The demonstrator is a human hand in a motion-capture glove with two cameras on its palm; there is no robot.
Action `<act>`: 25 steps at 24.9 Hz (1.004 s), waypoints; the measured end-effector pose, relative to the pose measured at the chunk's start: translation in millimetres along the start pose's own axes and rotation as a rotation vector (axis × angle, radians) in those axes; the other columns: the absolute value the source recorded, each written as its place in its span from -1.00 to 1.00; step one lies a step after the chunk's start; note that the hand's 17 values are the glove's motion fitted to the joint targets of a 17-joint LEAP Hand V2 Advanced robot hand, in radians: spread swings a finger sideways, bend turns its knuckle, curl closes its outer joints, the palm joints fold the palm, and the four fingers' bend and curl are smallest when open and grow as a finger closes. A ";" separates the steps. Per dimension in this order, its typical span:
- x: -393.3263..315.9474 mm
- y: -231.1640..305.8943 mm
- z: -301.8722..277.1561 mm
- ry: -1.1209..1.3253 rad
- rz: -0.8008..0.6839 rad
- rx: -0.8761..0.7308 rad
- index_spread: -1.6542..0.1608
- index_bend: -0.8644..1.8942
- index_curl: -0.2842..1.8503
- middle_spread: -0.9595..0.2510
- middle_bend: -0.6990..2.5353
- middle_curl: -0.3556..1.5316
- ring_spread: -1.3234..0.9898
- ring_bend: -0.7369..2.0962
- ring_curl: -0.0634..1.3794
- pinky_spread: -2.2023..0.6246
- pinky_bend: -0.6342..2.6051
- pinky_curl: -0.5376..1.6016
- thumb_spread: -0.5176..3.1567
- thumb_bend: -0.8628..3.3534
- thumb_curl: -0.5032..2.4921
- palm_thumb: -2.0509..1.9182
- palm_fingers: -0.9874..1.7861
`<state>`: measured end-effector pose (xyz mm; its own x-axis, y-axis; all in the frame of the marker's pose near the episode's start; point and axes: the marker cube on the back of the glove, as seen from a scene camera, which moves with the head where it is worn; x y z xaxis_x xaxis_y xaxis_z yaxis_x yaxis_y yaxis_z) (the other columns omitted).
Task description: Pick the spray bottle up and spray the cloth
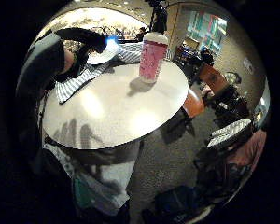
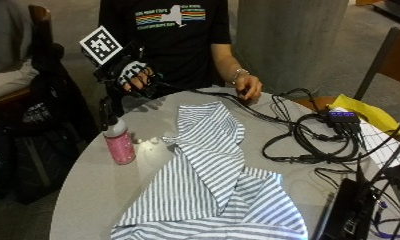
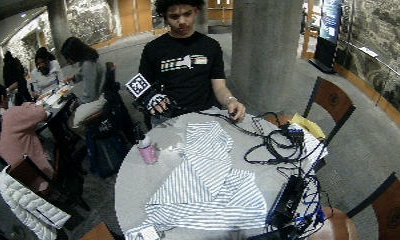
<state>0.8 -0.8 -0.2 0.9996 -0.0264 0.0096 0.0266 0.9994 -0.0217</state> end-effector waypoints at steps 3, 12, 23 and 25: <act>0.1 -2.3 0.5 0.000 0.004 0.010 0.69 -0.12 -0.60 0.53 -0.30 -0.45 0.10 -0.19 -0.71 0.56 -0.43 -0.41 -0.47 -0.41 -0.56 0.36 0.60; 4.9 -2.5 0.3 -0.030 0.044 0.041 0.63 -0.12 -0.46 0.51 -0.29 -0.34 0.08 -0.19 -0.55 0.57 -0.45 -0.31 -0.30 -0.43 -0.51 0.39 0.53; 30.8 3.3 -6.4 -0.423 0.381 0.220 0.56 -0.26 -0.44 0.52 -0.36 -0.30 0.09 -0.22 -0.49 0.61 -0.45 -0.26 -0.22 -0.48 -0.47 0.40 0.44; 35.3 5.4 -7.9 -0.535 0.434 0.253 0.54 -0.27 -0.44 0.52 -0.37 -0.29 0.09 -0.22 -0.48 0.62 -0.44 -0.25 -0.21 -0.49 -0.47 0.40 0.43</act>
<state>36.3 3.5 -7.9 0.7768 0.3230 0.5406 -0.4388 0.8934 0.0967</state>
